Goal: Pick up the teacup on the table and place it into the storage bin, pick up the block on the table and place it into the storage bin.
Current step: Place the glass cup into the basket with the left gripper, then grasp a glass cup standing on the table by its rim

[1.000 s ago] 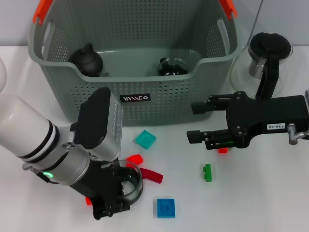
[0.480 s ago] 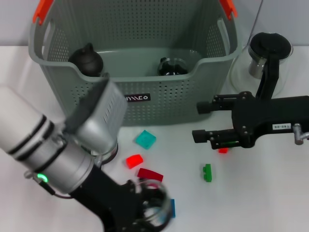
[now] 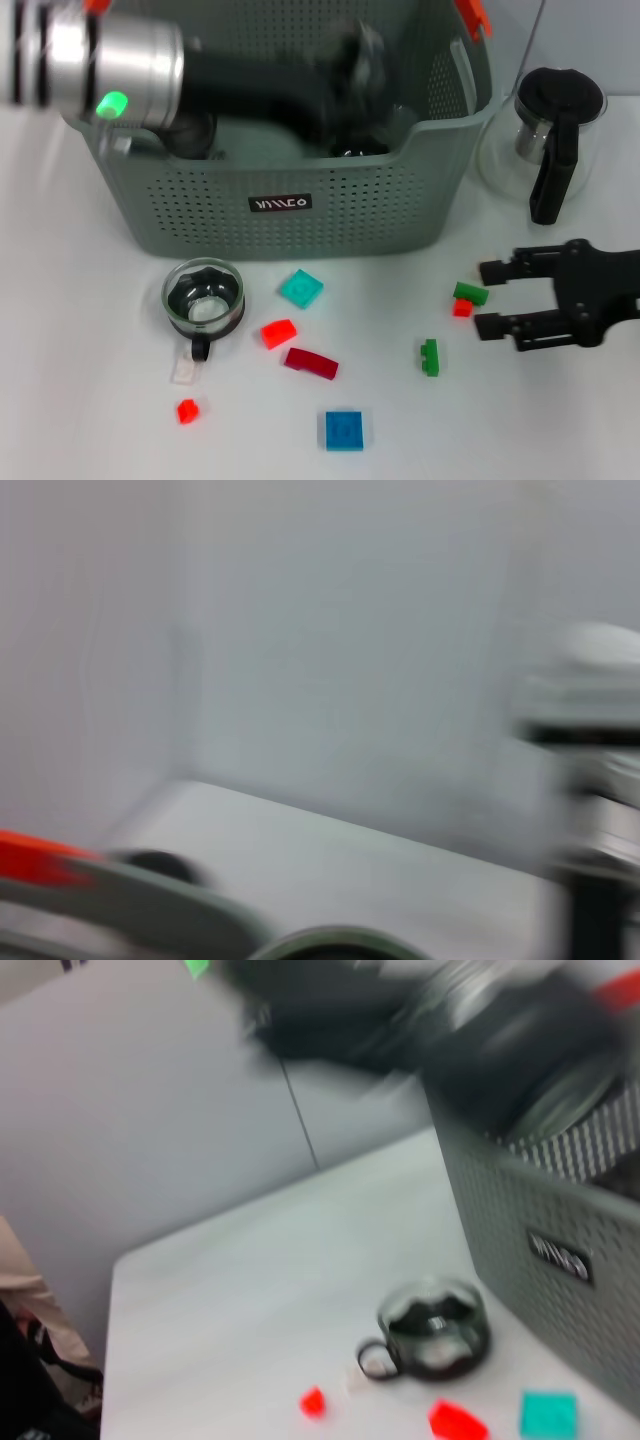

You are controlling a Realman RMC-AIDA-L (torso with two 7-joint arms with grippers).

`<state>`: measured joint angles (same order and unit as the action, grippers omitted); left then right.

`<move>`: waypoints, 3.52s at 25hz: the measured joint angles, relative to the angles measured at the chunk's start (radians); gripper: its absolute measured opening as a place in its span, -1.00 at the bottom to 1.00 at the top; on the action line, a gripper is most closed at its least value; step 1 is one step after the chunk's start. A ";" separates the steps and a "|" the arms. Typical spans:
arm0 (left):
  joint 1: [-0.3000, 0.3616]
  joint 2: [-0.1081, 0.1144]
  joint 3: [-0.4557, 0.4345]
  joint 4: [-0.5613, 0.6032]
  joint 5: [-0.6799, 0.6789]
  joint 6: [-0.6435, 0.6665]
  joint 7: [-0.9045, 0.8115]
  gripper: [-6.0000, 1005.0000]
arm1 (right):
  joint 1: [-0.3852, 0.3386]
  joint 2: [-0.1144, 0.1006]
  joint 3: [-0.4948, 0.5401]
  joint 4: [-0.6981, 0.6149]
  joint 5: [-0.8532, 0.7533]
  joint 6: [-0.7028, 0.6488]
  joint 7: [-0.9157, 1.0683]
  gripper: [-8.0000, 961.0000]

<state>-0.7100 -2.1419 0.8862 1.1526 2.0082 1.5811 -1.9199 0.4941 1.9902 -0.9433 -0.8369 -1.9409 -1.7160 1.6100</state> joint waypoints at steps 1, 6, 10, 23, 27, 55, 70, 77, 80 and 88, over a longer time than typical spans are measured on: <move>-0.015 0.009 0.019 -0.018 0.012 -0.084 -0.029 -0.89 | 0.000 -0.006 0.016 0.003 -0.016 -0.011 0.007 0.65; -0.102 0.034 0.100 -0.138 0.143 -0.434 -0.159 -0.89 | 0.004 -0.025 0.087 0.004 -0.068 -0.054 0.038 0.65; -0.183 0.036 0.144 -0.248 0.291 -0.602 -0.245 -0.89 | 0.012 -0.031 0.098 0.001 -0.094 -0.061 0.071 0.65; -0.333 -0.007 0.210 -0.488 0.695 -0.901 -0.462 -0.89 | 0.043 -0.024 0.094 0.002 -0.110 -0.060 0.093 0.65; -0.339 -0.012 0.211 -0.528 0.732 -0.945 -0.478 -0.89 | 0.046 -0.021 0.093 0.002 -0.110 -0.058 0.089 0.65; -0.314 -0.027 0.259 -0.540 0.765 -0.978 -0.485 -0.27 | 0.067 -0.011 0.093 0.004 -0.122 -0.034 0.082 0.65; -0.091 -0.024 0.241 0.036 0.432 -0.625 -0.489 0.72 | 0.067 -0.008 0.100 0.005 -0.127 -0.021 0.073 0.65; 0.079 -0.028 0.127 0.265 -0.118 -0.079 -0.078 0.71 | 0.070 -0.008 0.107 0.006 -0.119 -0.020 0.057 0.65; 0.123 -0.027 0.095 0.278 -0.198 0.121 0.033 0.71 | 0.071 -0.008 0.114 0.006 -0.117 -0.020 0.055 0.65; 0.206 -0.034 0.165 0.276 0.005 0.283 0.079 0.70 | 0.073 -0.008 0.115 0.006 -0.116 -0.014 0.054 0.65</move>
<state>-0.5038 -2.1758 1.0509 1.4285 2.0134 1.8637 -1.8404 0.5667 1.9820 -0.8280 -0.8314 -2.0569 -1.7297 1.6643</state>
